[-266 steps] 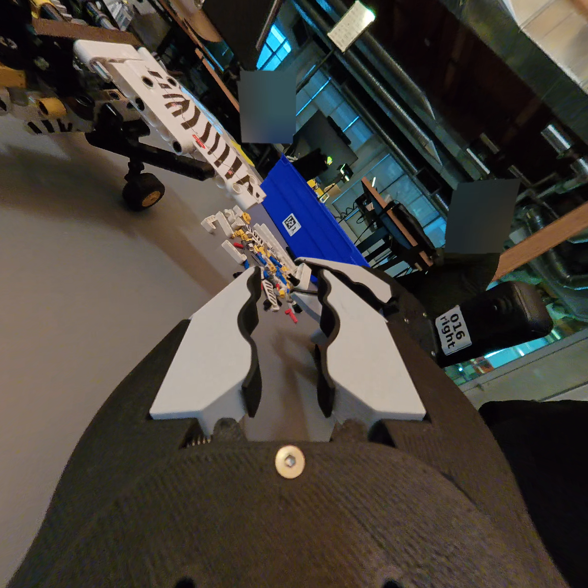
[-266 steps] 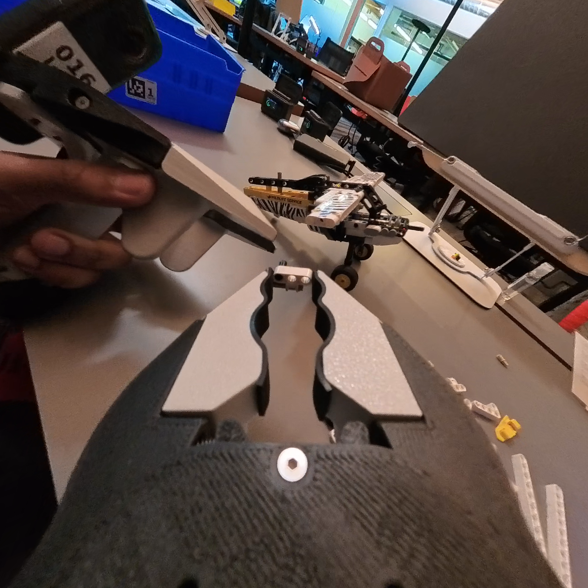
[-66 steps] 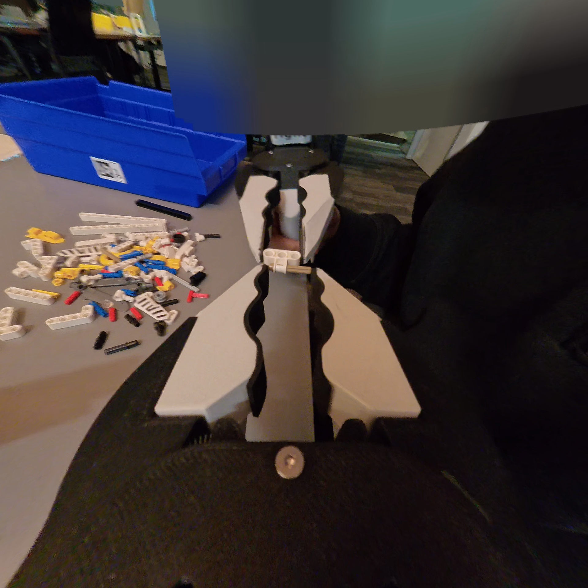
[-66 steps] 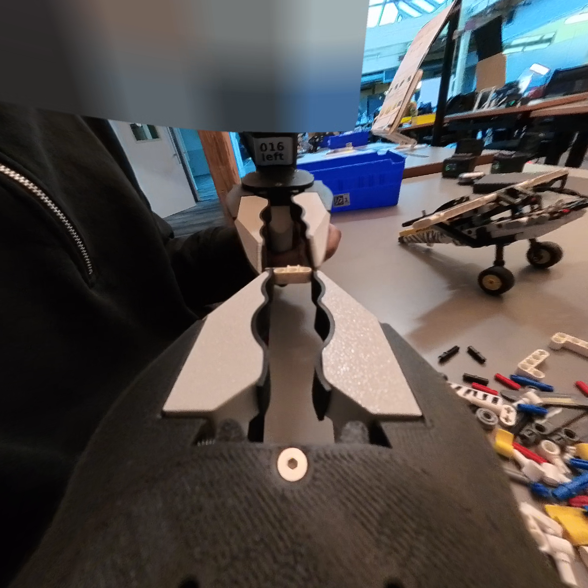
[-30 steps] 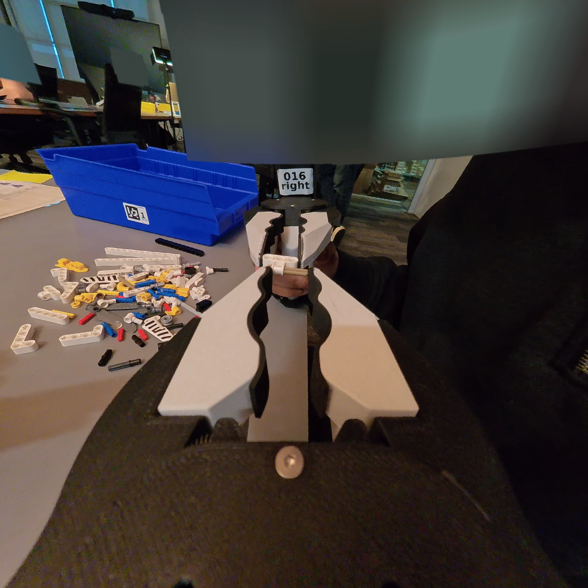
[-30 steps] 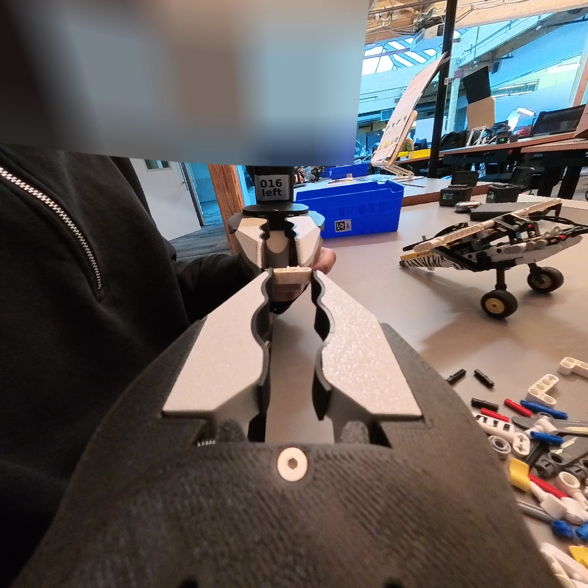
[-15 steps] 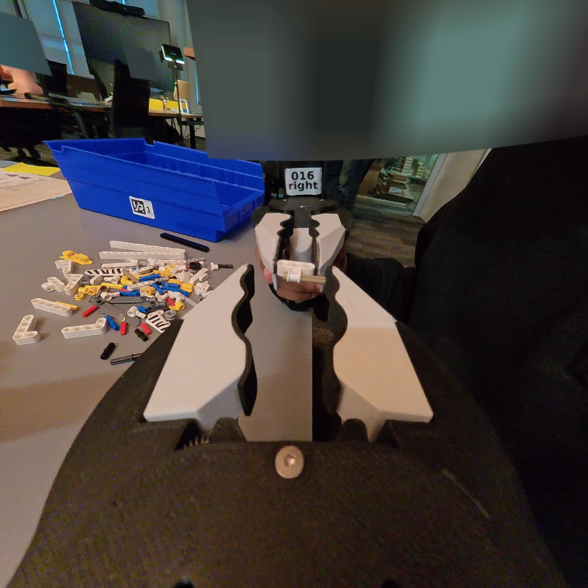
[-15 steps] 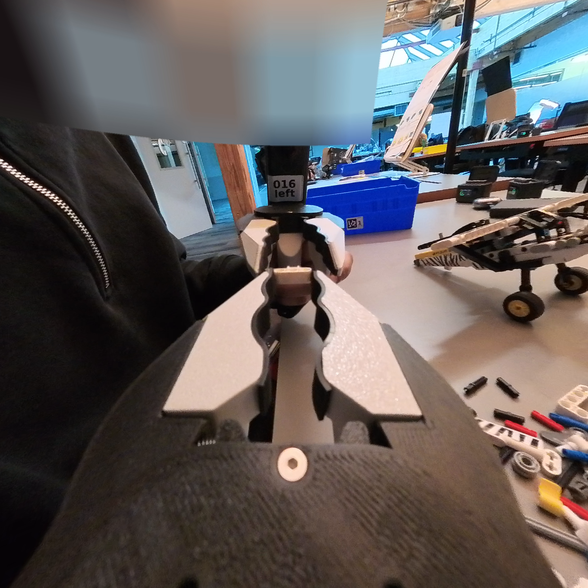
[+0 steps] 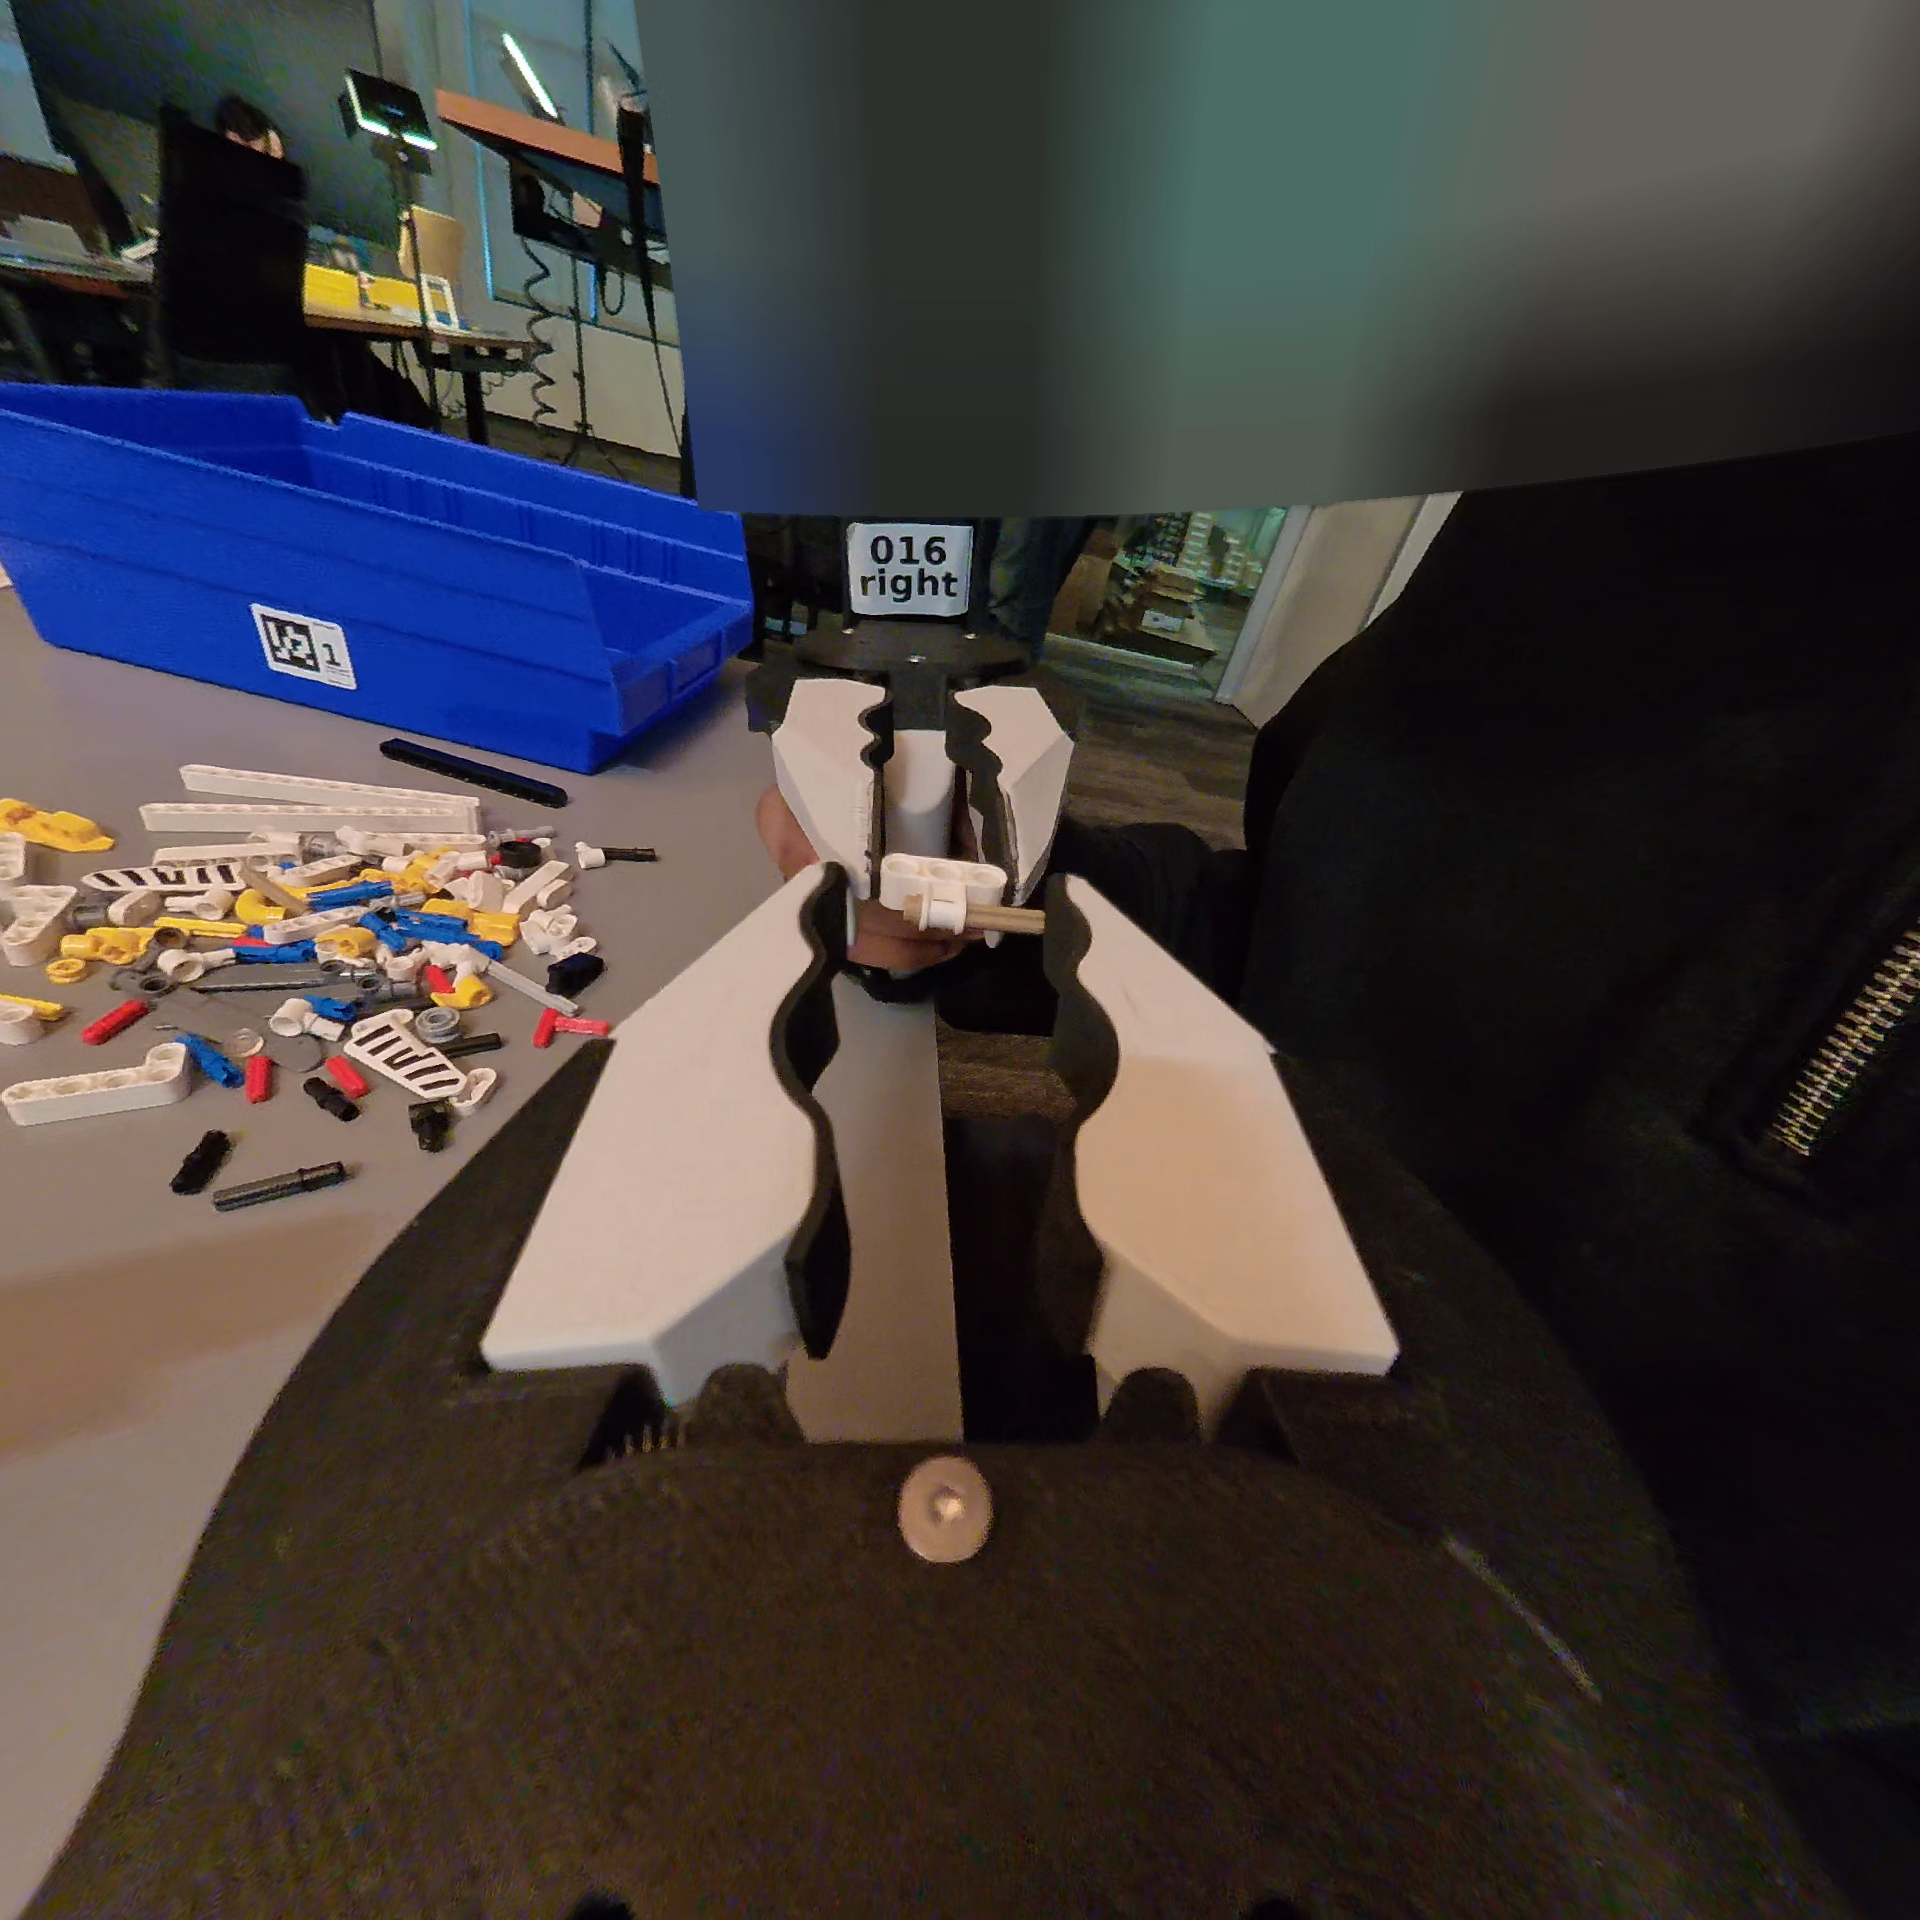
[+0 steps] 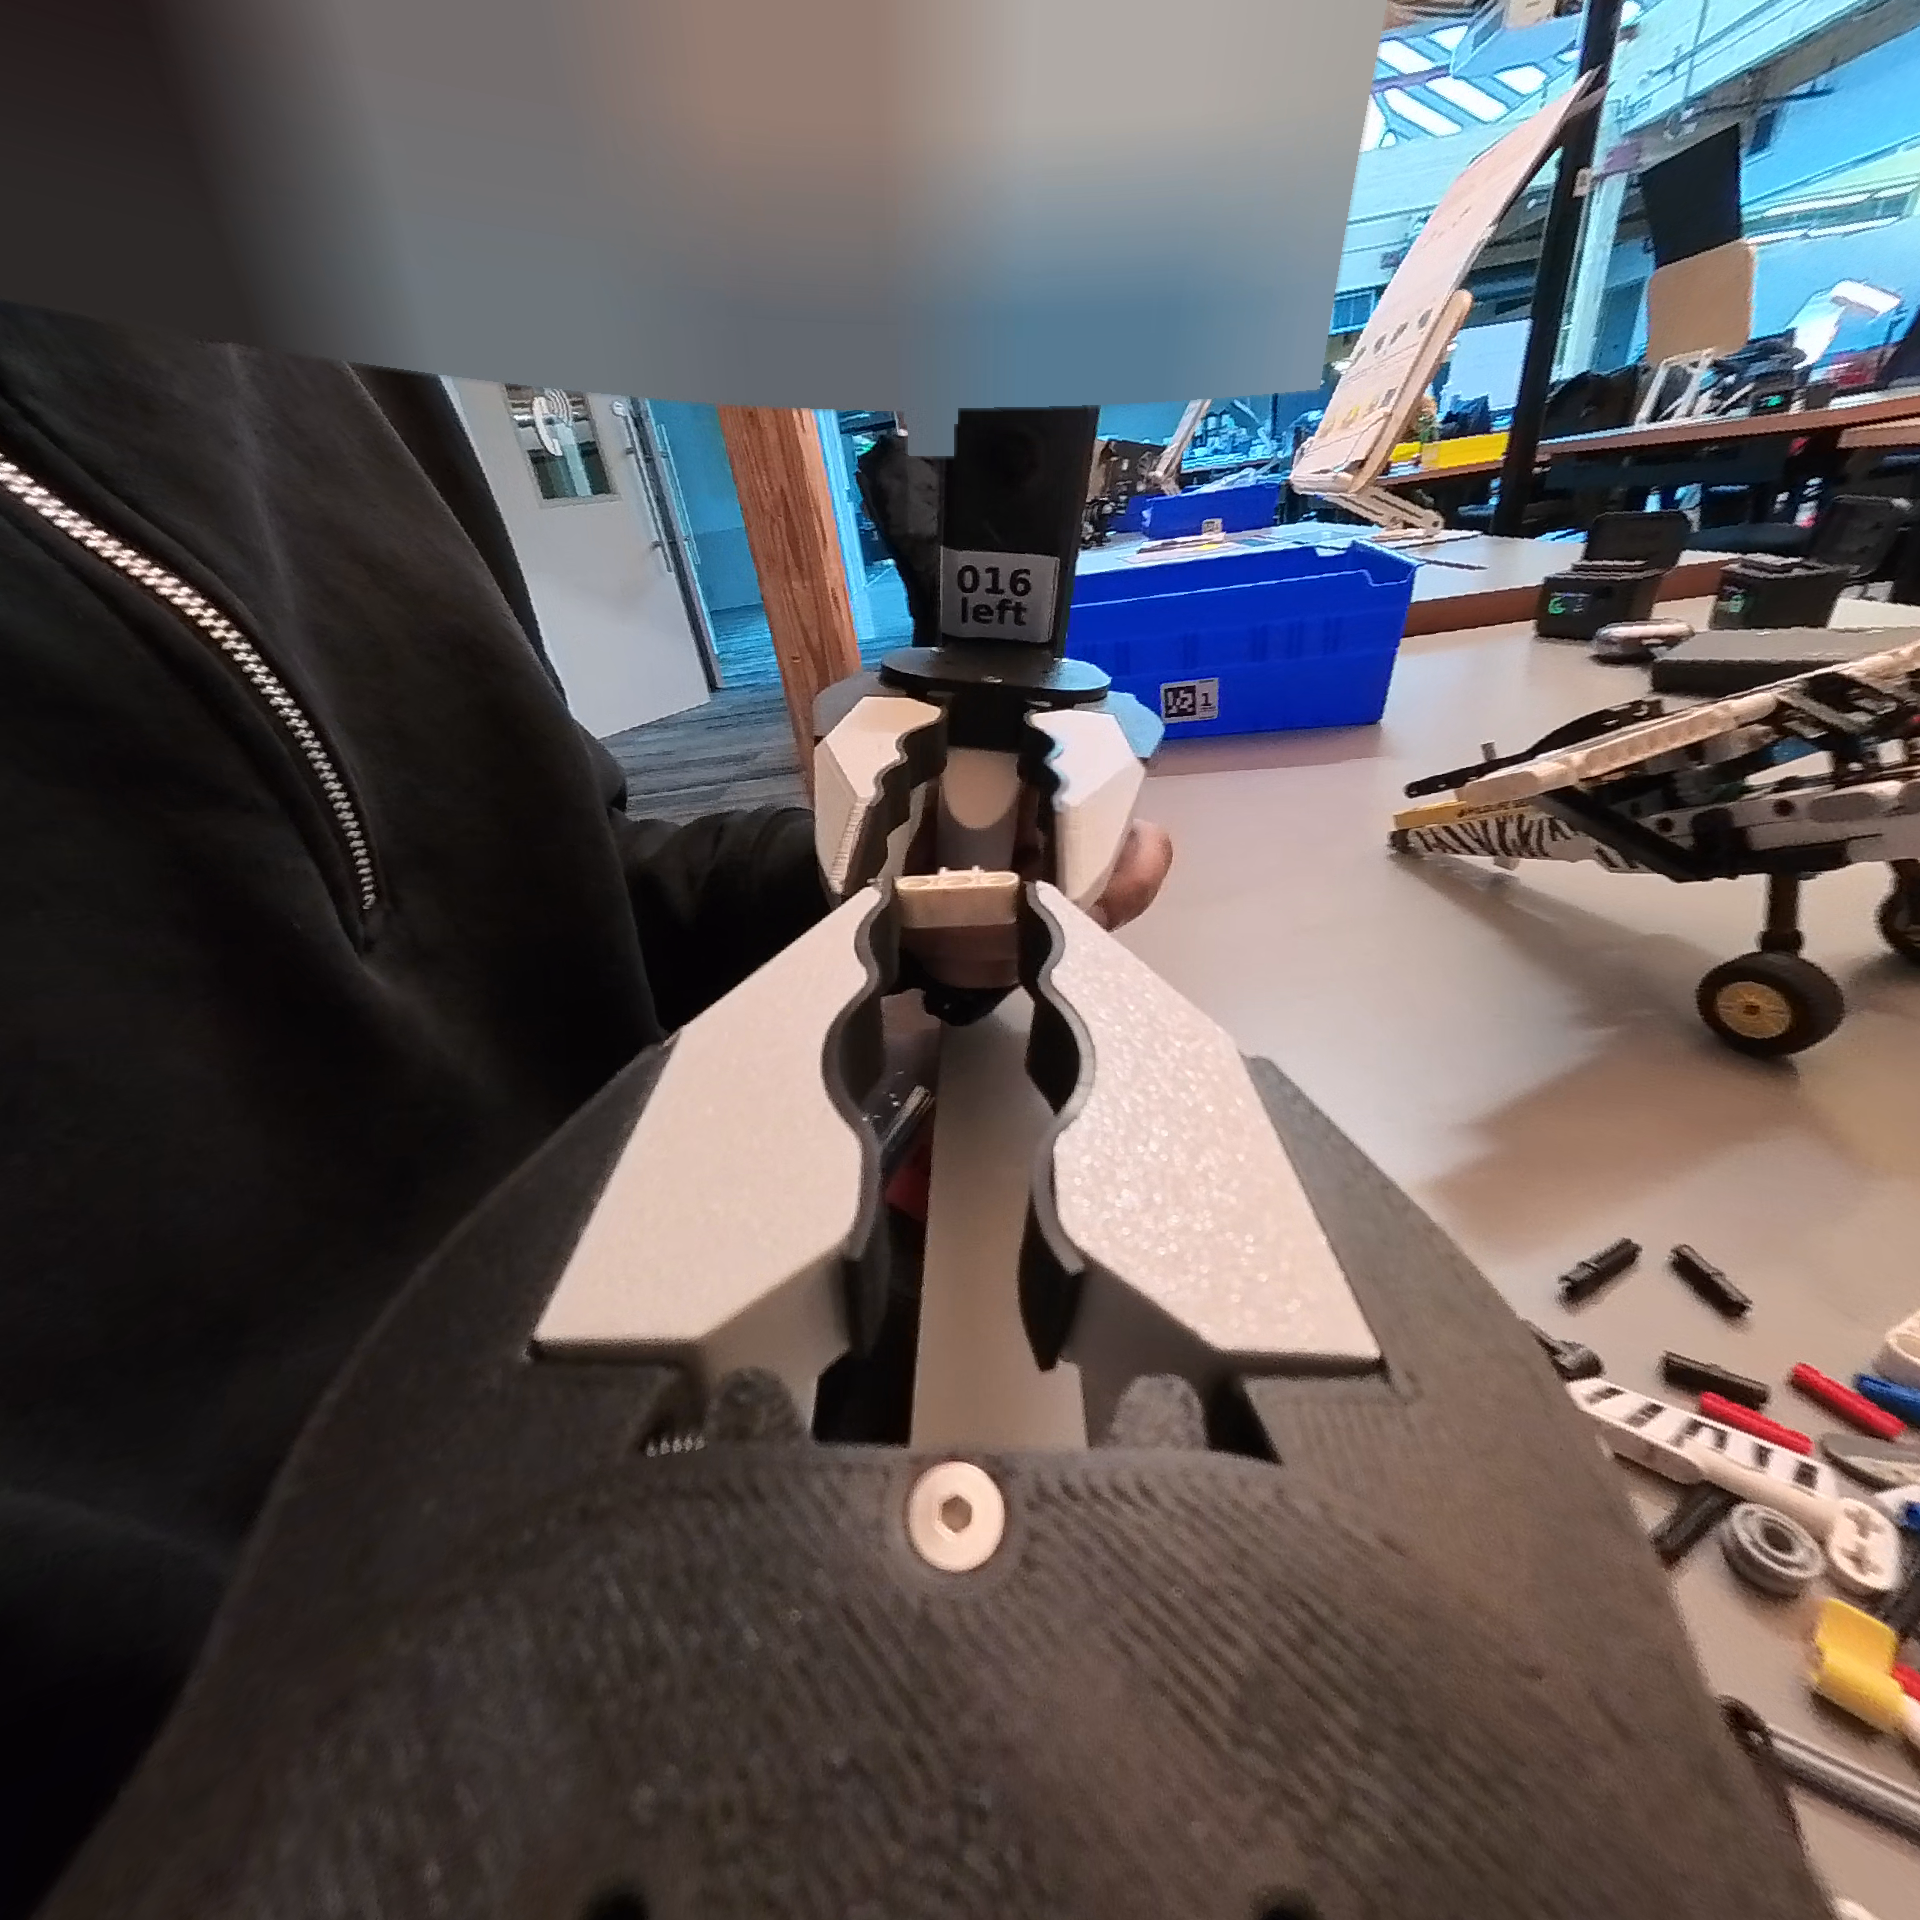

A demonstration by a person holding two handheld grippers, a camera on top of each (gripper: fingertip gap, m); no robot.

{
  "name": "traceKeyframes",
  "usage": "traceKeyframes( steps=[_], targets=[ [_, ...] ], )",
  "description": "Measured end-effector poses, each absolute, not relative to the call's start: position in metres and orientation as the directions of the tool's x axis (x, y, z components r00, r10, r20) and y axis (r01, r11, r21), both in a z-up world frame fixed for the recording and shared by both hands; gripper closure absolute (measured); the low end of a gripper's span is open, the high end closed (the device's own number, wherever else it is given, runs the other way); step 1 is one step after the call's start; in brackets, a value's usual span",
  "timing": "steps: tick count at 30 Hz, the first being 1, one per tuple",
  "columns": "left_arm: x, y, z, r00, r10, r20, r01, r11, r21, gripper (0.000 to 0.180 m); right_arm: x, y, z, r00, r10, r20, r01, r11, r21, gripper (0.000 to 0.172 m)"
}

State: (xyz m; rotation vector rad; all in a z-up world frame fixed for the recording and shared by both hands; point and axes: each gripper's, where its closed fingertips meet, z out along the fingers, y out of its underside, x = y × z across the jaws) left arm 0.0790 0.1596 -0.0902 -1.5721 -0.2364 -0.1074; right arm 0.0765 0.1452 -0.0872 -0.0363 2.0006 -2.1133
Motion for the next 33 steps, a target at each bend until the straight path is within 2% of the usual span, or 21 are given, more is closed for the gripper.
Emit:
traceKeyframes(
  steps=[33],
  targets=[
    [0.0843,0.1597,-0.0891,0.972,0.035,0.230,0.230,0.011,-0.973,0.149,0.0845,0.1412,-0.0871,-0.961,-0.229,-0.151,0.164,-0.037,-0.986,0.152]
  ],
)
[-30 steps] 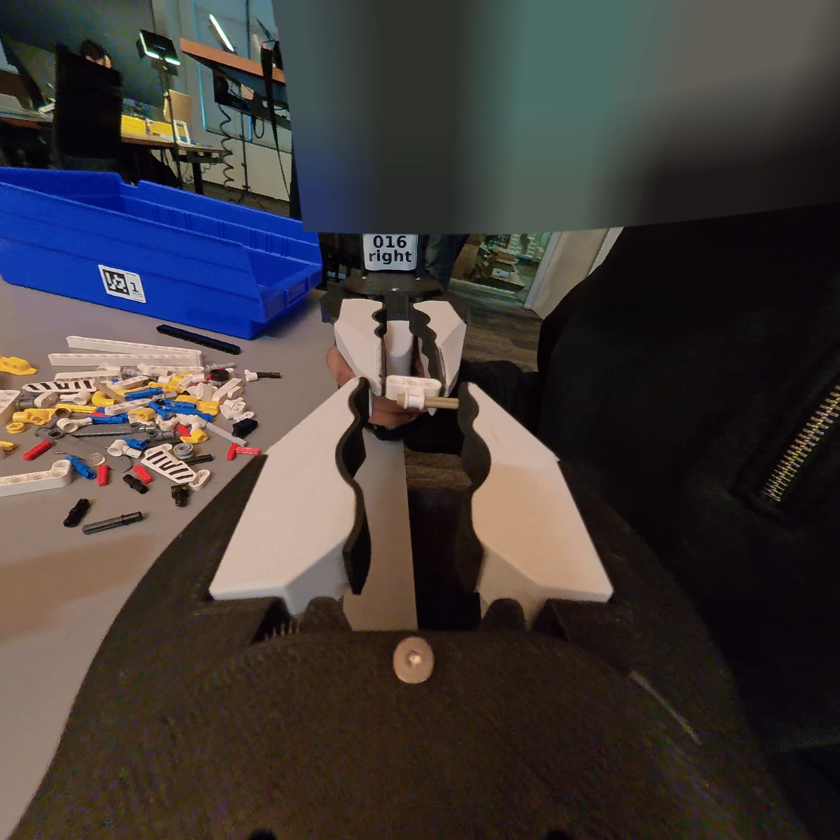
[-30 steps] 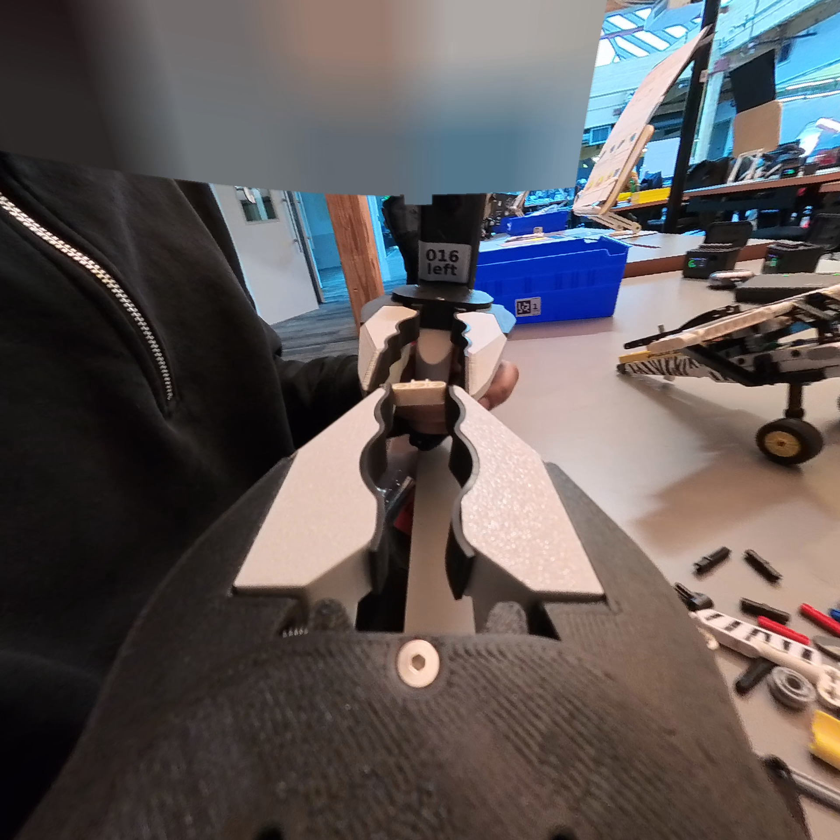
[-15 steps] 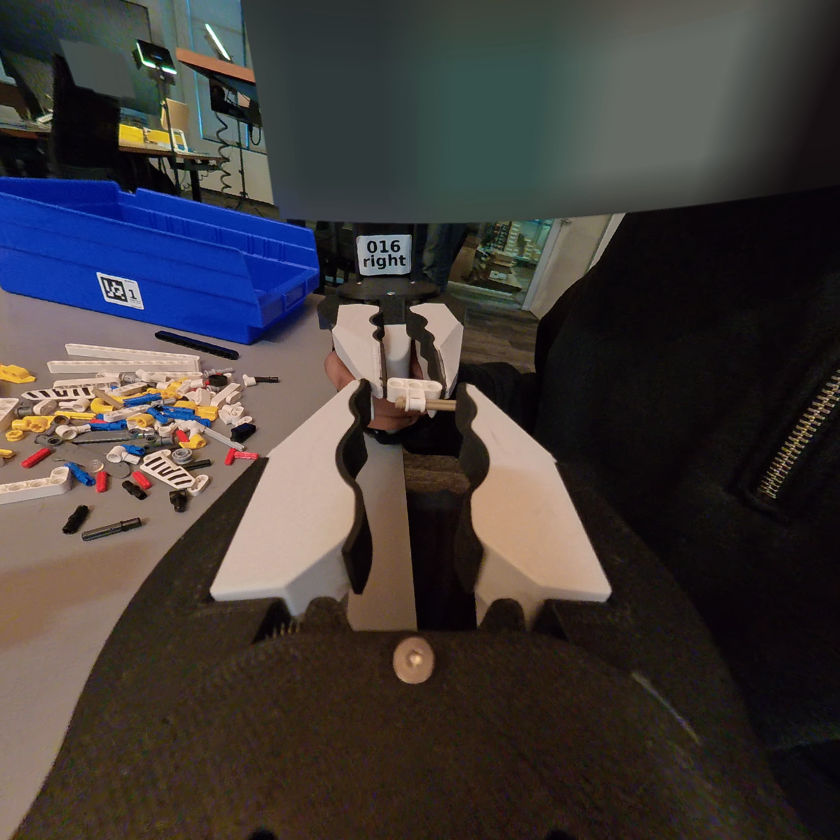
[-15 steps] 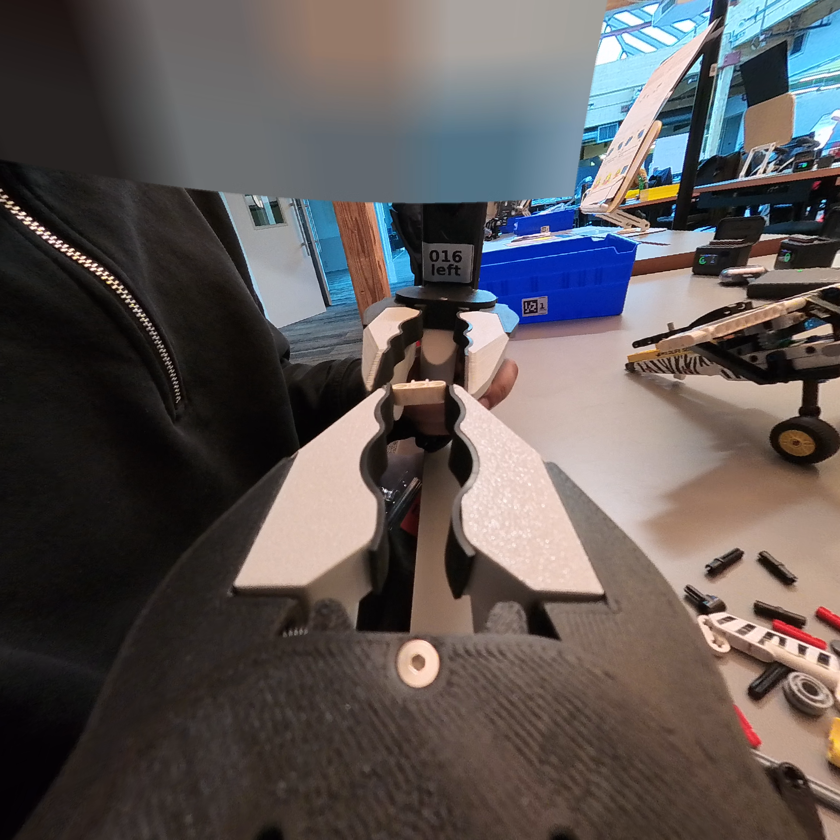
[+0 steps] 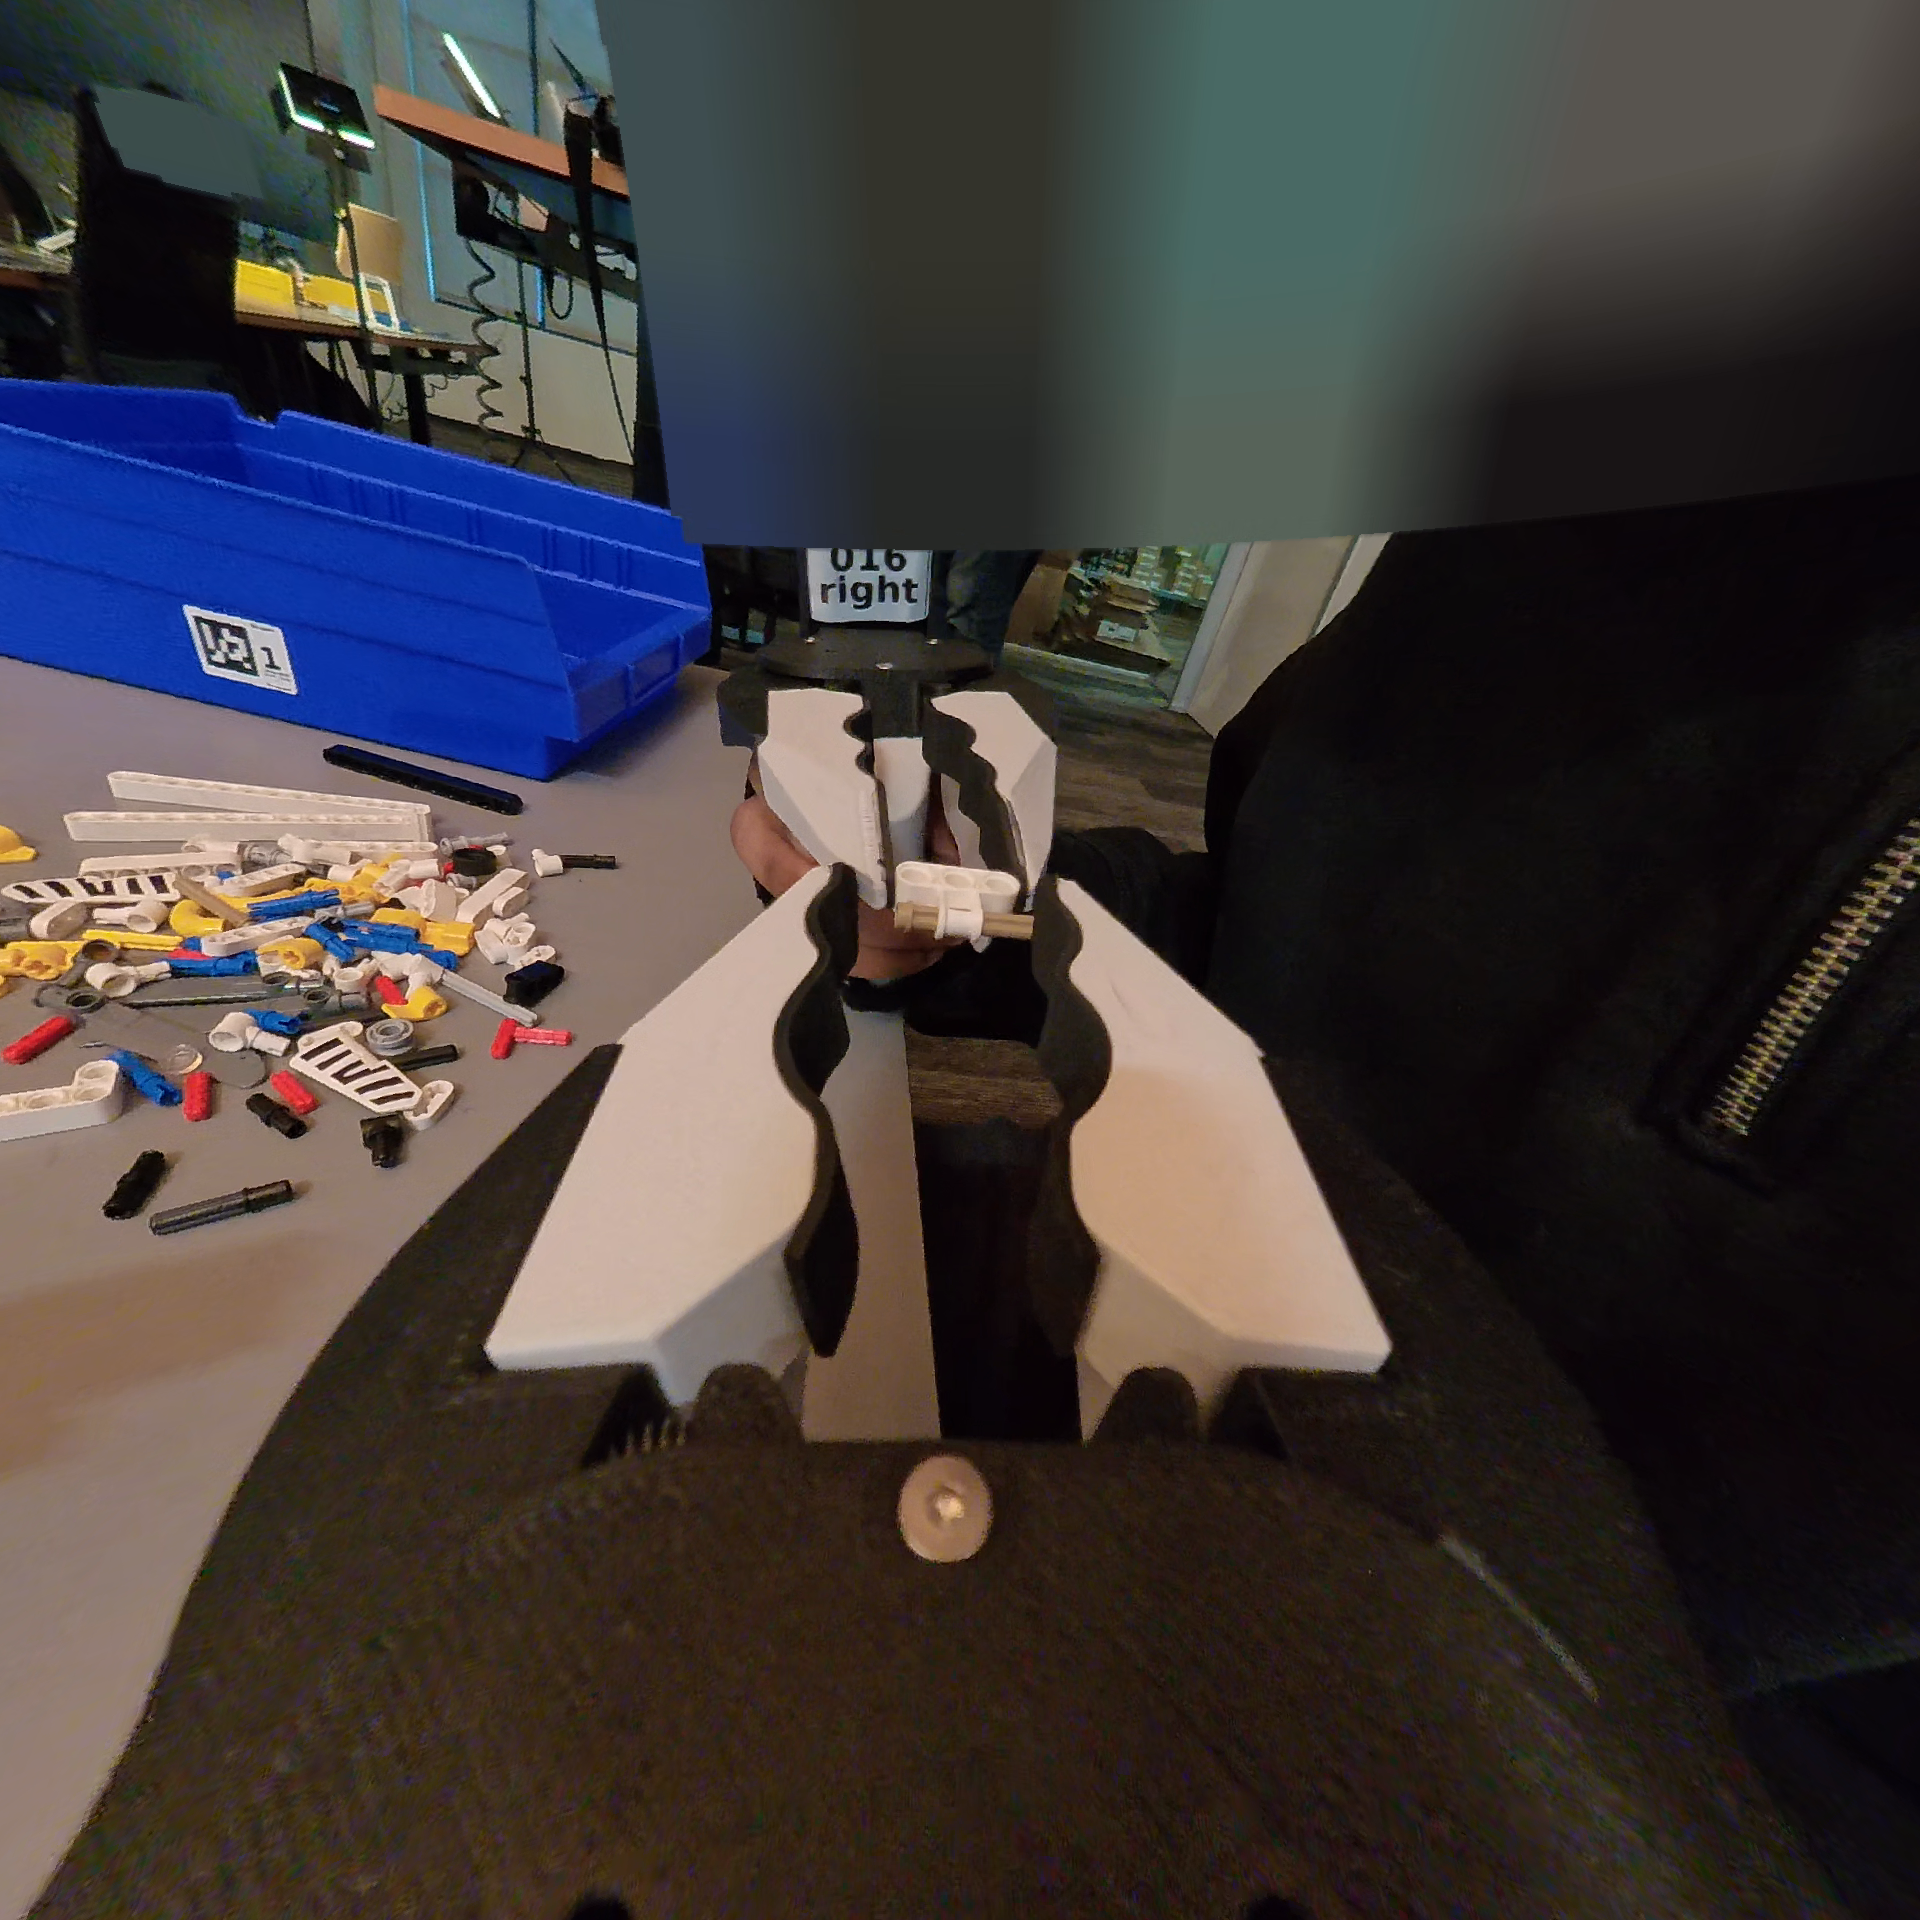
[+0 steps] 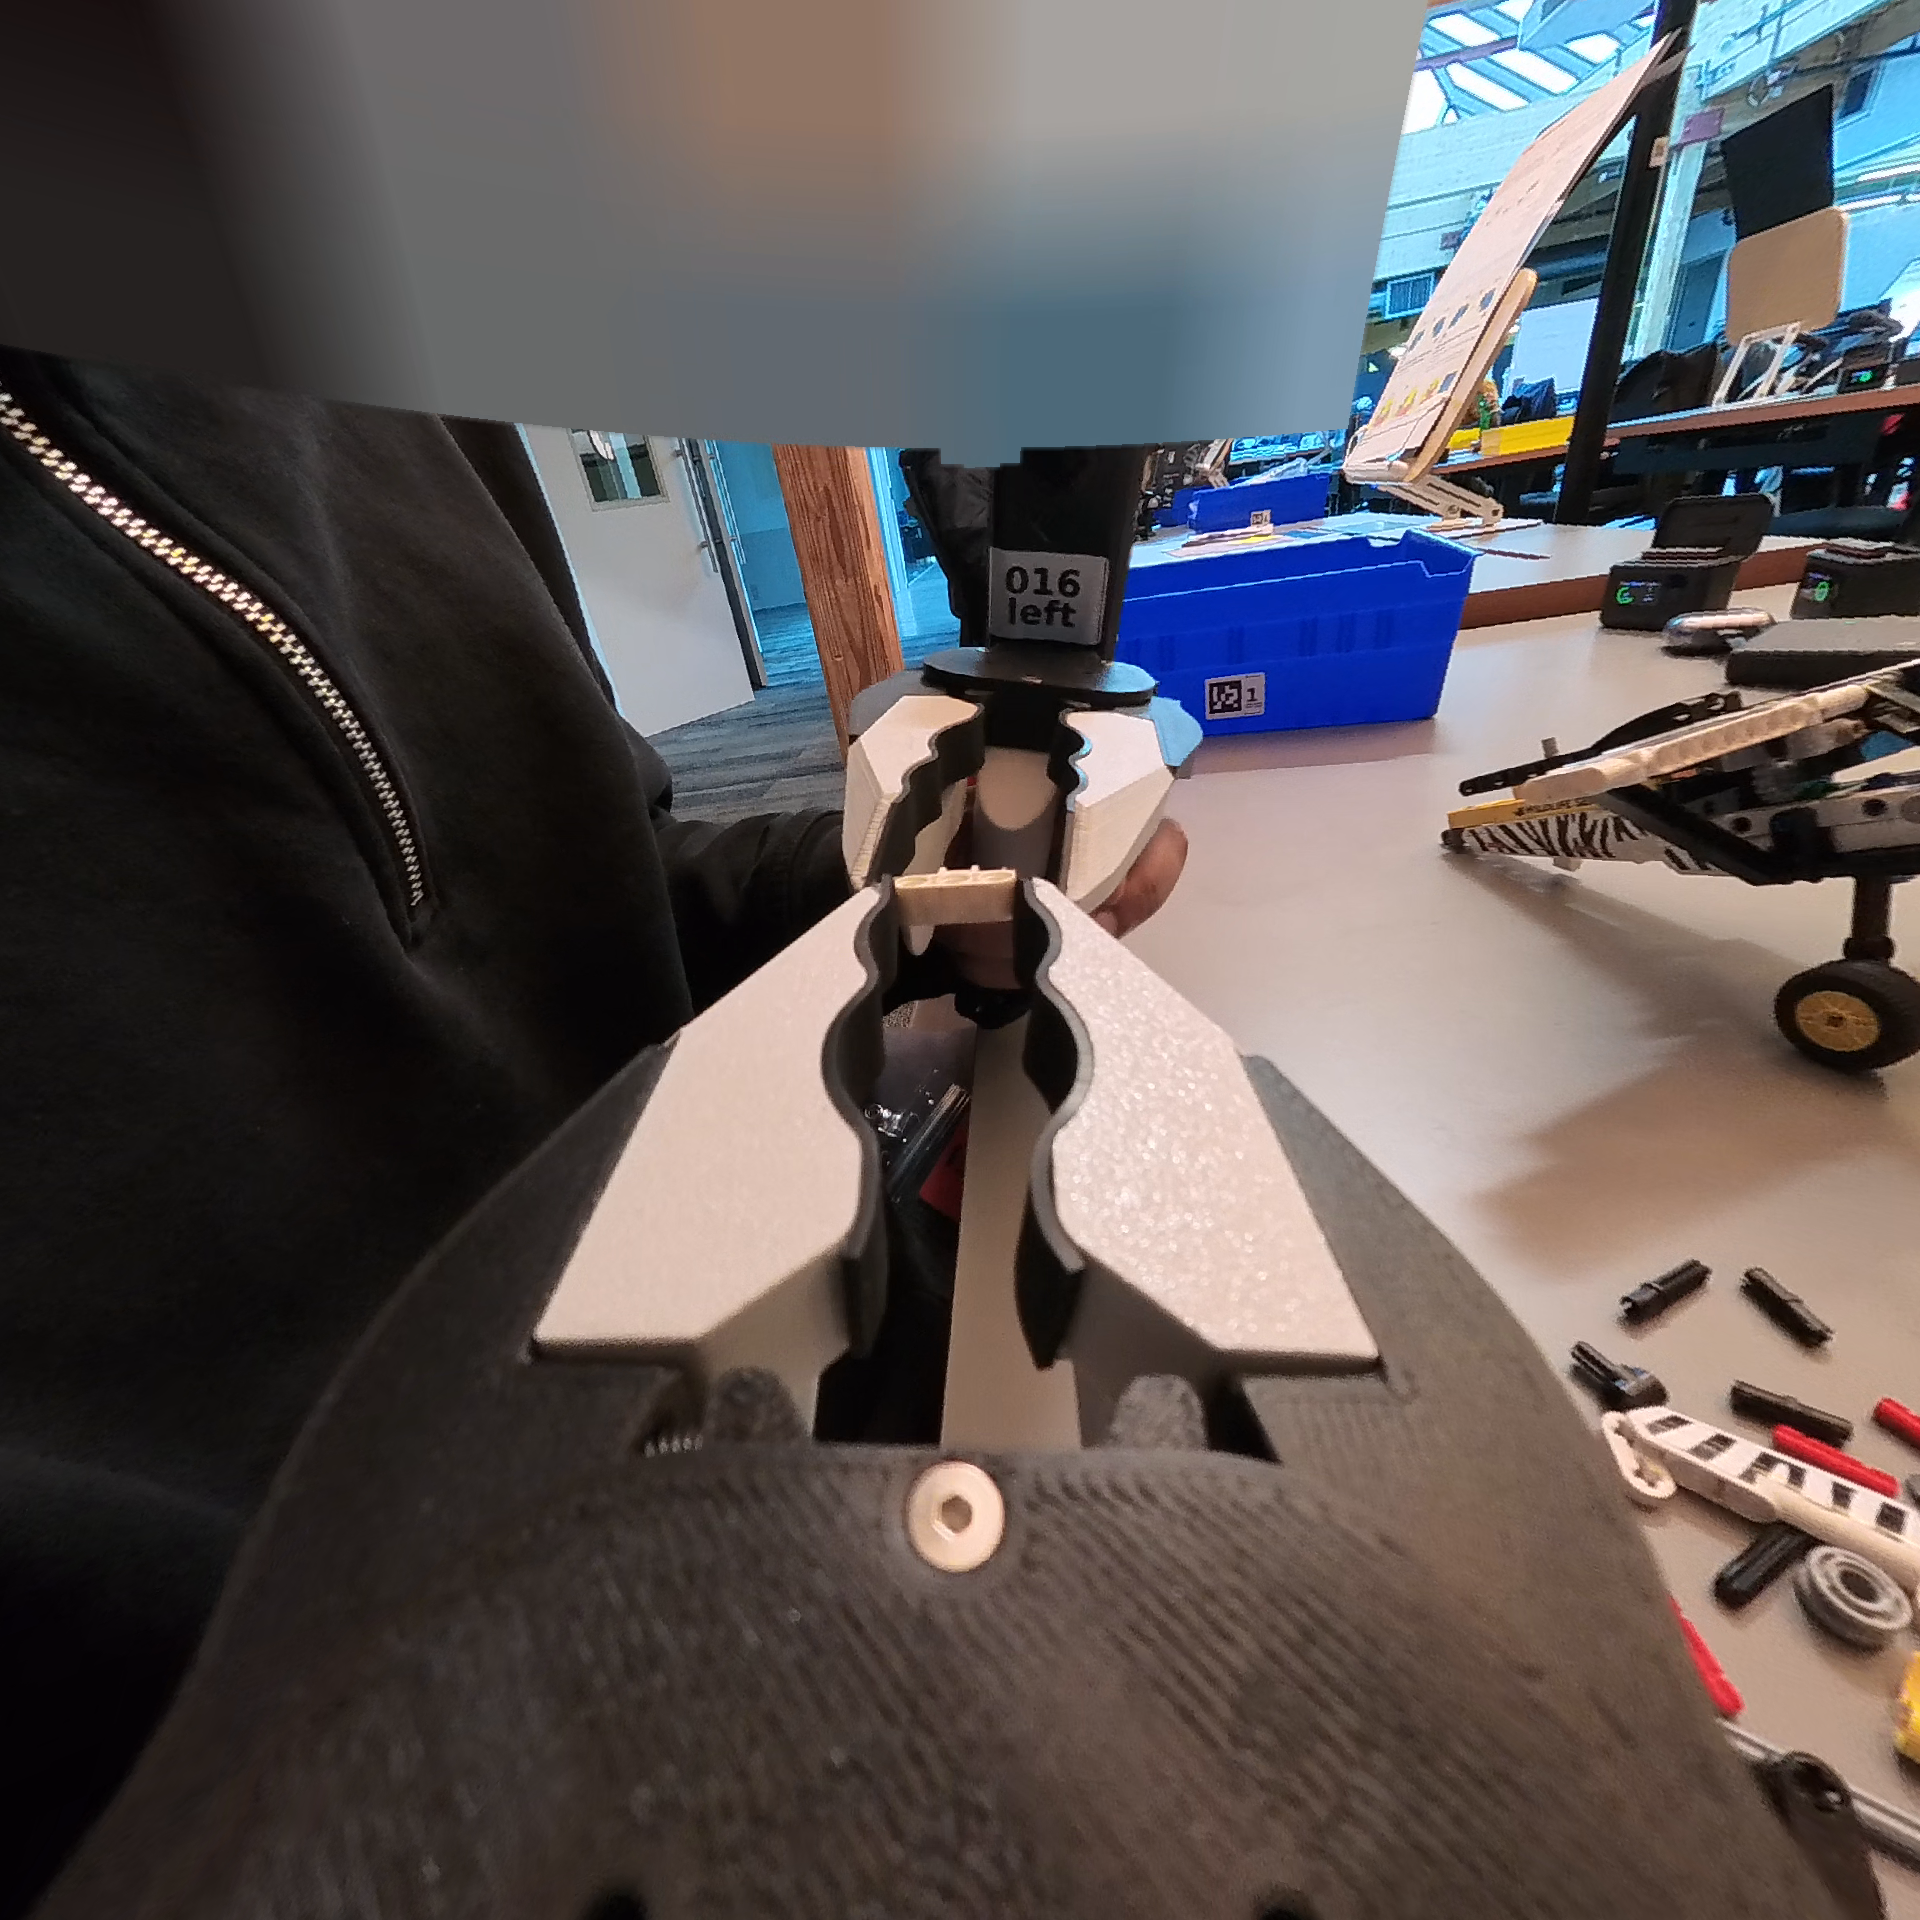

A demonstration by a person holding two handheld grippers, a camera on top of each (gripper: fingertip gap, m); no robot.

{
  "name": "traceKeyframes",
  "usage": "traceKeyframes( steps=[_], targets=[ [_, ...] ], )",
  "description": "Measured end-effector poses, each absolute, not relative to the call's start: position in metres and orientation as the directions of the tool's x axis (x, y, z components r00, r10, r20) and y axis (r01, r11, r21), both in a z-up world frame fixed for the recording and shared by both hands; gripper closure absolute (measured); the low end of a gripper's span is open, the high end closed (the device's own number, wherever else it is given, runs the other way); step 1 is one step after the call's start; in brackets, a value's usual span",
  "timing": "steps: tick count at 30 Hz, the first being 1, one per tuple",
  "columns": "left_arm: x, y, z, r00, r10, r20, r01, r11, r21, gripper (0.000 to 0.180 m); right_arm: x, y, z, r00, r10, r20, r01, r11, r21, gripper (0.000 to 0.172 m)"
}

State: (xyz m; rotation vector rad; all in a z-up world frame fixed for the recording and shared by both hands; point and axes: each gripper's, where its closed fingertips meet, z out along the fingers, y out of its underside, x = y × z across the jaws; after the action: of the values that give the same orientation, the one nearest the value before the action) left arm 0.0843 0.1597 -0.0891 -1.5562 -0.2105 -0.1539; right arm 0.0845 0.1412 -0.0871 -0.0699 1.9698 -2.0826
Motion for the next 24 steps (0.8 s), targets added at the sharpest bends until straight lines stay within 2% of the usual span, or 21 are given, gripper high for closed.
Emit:
traceKeyframes(
  steps=[6,10,13,16,19,21,24],
  targets=[
    [0.080,0.161,-0.086,0.967,0.039,0.251,0.249,0.041,-0.968,0.149,0.082,0.142,-0.084,-0.963,-0.225,-0.150,0.169,-0.069,-0.983,0.152],
    [0.071,0.161,-0.081,0.935,0.042,0.352,0.344,0.128,-0.930,0.147,0.071,0.145,-0.079,-0.986,-0.144,-0.090,0.110,-0.138,-0.984,0.152],
    [0.052,0.152,-0.078,0.833,0.010,0.553,0.538,0.216,-0.815,0.147,0.061,0.149,-0.080,-1.000,-0.026,0.007,-0.003,-0.135,-0.991,0.151],
    [0.036,0.146,-0.089,0.649,-0.046,0.760,0.747,0.231,-0.624,0.150,0.056,0.149,-0.082,-0.993,0.056,0.105,-0.110,-0.105,-0.988,0.151],
    [0.041,0.144,-0.082,0.530,-0.224,0.818,0.844,0.236,-0.482,0.151,0.053,0.148,-0.085,-0.977,0.112,0.183,-0.190,-0.062,-0.980,0.151],
    [0.045,0.146,-0.083,0.495,-0.262,0.828,0.867,0.208,-0.453,0.154,0.052,0.147,-0.085,-0.968,0.132,0.212,-0.220,-0.043,-0.975,0.151],
    [0.050,0.153,-0.087,0.513,-0.233,0.826,0.858,0.173,-0.484,0.166,0.051,0.148,-0.085,-0.966,0.134,0.220,-0.227,-0.043,-0.973,0.151]
  ],
)
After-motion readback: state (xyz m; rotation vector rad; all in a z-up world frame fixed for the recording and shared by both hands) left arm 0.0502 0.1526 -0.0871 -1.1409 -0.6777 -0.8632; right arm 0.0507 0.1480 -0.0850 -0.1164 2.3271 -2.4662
